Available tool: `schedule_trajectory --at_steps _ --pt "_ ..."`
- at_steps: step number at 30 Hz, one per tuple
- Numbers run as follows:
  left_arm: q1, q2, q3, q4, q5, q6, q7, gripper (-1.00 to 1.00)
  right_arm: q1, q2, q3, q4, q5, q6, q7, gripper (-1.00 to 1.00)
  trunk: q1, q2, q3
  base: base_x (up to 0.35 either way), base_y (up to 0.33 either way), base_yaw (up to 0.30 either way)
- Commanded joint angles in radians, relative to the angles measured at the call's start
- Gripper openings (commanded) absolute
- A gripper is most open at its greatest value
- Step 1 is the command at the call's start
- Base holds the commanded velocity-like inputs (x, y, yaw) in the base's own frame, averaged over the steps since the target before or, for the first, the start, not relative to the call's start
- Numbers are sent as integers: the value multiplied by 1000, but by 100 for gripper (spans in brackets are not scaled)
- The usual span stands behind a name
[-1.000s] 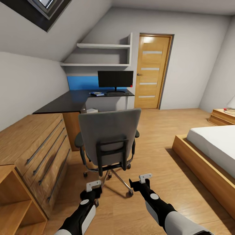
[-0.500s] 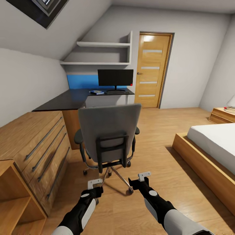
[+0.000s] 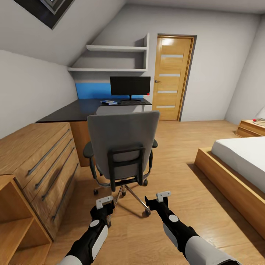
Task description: In the bedroom, organize the workspace by keeping the computer under the desk, ensuring the monitor is on the desk, placing the keyboard on the desk next to the monitor, placing the mouse on the desk next to the keyboard, moving the folder from the swivel chair onto the desk next to the mouse, stacking the notebook on top of the folder with the pen on top of the notebook, and positioning the swivel chair next to the desk.
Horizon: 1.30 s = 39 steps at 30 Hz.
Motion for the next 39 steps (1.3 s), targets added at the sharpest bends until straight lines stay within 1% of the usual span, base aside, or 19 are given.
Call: schedule_trajectory --at_steps 1,4,8,16,25,27,28,31,32,35,39 --pt "-1 0 -3 1 9 -24 5 100 -1 0 5 1 -10 -6 3 100 4 -8 -4 0 0 0" --pt "-1 0 -3 1 8 -42 4 100 -1 0 5 1 -10 -9 3 100 15 -29 -14 0 0 0" --pt "-1 0 -3 1 8 -51 4 100 -1 1 5 0 -10 -18 3 100 31 -57 -26 0 0 0" --pt "-1 0 -3 2 8 -53 5 100 0 1 5 -2 -10 -49 1 100 61 -113 -51 0 0 0" --pt "-1 0 -3 1 7 -54 5 100 -1 0 6 -10 -9 -51 -1 100 96 -176 -79 0 0 0" --pt "-1 0 -3 1 7 -54 5 100 -1 2 6 -11 -9 -43 -1 100 96 -176 -79 0 0 0" --pt "-1 0 -3 1 7 -54 5 100 -1 3 6 -11 -9 -38 -1 100 96 -176 -79 0 0 0" --pt "-1 0 -3 1 7 -54 5 100 -1 8 7 -14 -8 18 -8 100 96 -176 -79 0 0 0" --pt "-1 0 -3 1 7 -54 5 100 -2 10 8 -16 -8 59 -17 100 96 -176 -79 0 0 0" --pt "-1 0 -3 1 7 -54 5 100 -19 13 7 -30 -9 122 -28 100 96 -176 -79 0 0 0" --pt "-1 0 -3 1 7 -54 5 100 -42 14 7 -39 -9 153 -33 100 96 -176 -79 0 0 0"
